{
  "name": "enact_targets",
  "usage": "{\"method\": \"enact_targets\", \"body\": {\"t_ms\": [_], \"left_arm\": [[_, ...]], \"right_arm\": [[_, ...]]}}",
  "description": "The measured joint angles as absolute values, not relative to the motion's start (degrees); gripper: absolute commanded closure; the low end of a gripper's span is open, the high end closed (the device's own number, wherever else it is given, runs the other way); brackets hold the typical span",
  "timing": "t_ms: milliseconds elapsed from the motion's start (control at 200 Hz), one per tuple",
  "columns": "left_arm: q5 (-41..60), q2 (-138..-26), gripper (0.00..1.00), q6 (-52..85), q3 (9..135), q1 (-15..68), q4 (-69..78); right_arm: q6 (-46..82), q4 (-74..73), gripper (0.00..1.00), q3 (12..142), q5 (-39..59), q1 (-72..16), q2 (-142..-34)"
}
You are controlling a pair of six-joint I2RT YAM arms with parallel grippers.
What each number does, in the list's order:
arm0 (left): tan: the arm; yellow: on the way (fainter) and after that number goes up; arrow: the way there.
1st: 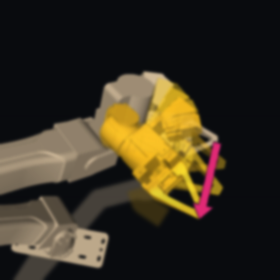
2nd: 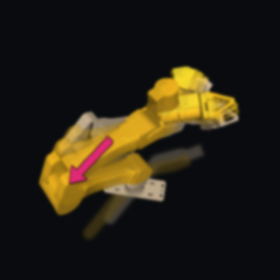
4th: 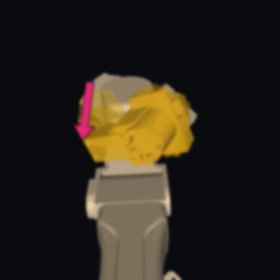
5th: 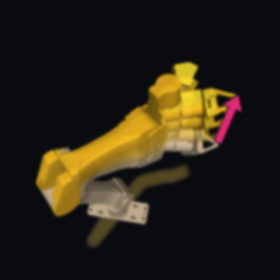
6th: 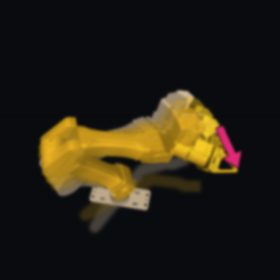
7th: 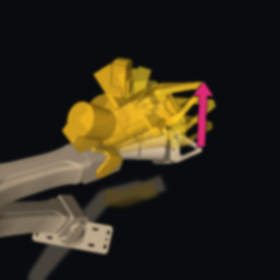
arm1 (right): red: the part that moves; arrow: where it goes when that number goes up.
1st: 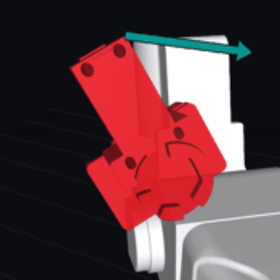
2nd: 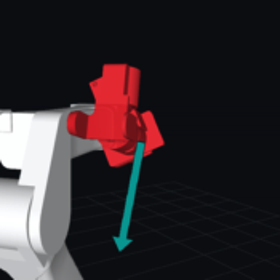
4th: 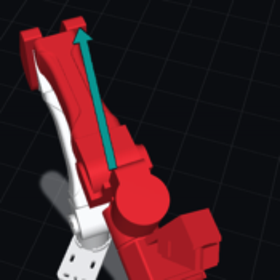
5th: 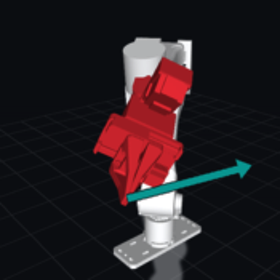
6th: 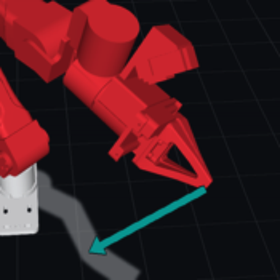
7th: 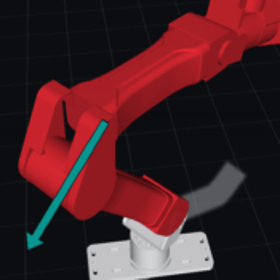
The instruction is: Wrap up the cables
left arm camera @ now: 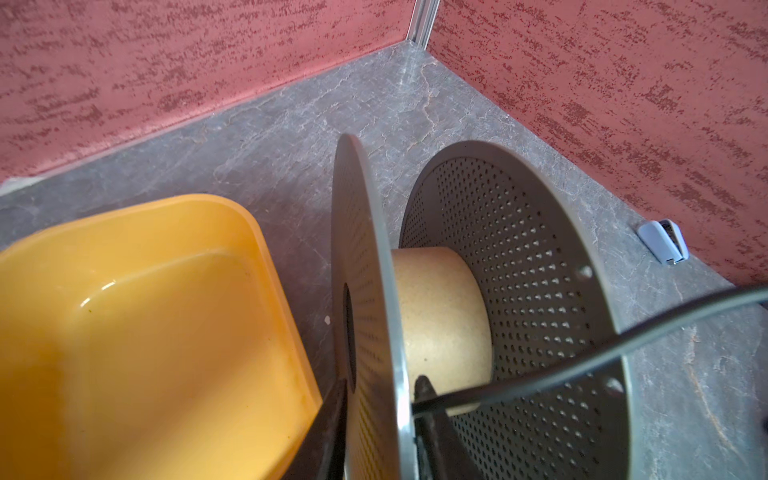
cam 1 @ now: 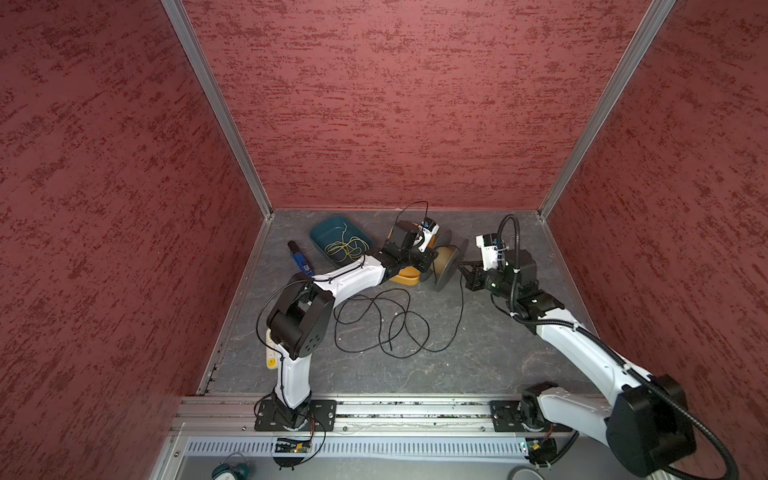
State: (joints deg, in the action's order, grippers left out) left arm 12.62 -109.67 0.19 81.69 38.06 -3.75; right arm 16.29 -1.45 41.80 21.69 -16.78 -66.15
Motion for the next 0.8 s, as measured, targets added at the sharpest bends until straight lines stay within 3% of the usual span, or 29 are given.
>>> {"method": "enact_targets", "body": {"t_ms": [521, 631, 671, 746, 797], "left_arm": [[8.19, -110.48, 1.00, -2.44, 82.30, 39.38, -3.14], [7.09, -110.21, 1.00, -2.44, 82.35, 39.94, -3.81], [6.42, -109.97, 1.00, -2.44, 82.54, 40.16, -4.73], [4.82, -109.78, 1.00, -2.42, 84.33, 40.60, -8.32], [3.51, -109.78, 1.00, -2.31, 86.32, 40.80, -11.94]], "right_arm": [[16.27, -3.42, 1.00, 41.71, 23.00, -15.11, -66.37], [16.10, -3.46, 1.00, 41.43, 23.00, -15.09, -66.32], [16.05, -3.42, 0.90, 41.41, 22.98, -15.09, -66.32], [15.92, -2.85, 0.51, 41.41, 23.14, -15.07, -66.11], [16.21, -1.91, 0.38, 41.43, 23.31, -15.00, -65.69]]}}
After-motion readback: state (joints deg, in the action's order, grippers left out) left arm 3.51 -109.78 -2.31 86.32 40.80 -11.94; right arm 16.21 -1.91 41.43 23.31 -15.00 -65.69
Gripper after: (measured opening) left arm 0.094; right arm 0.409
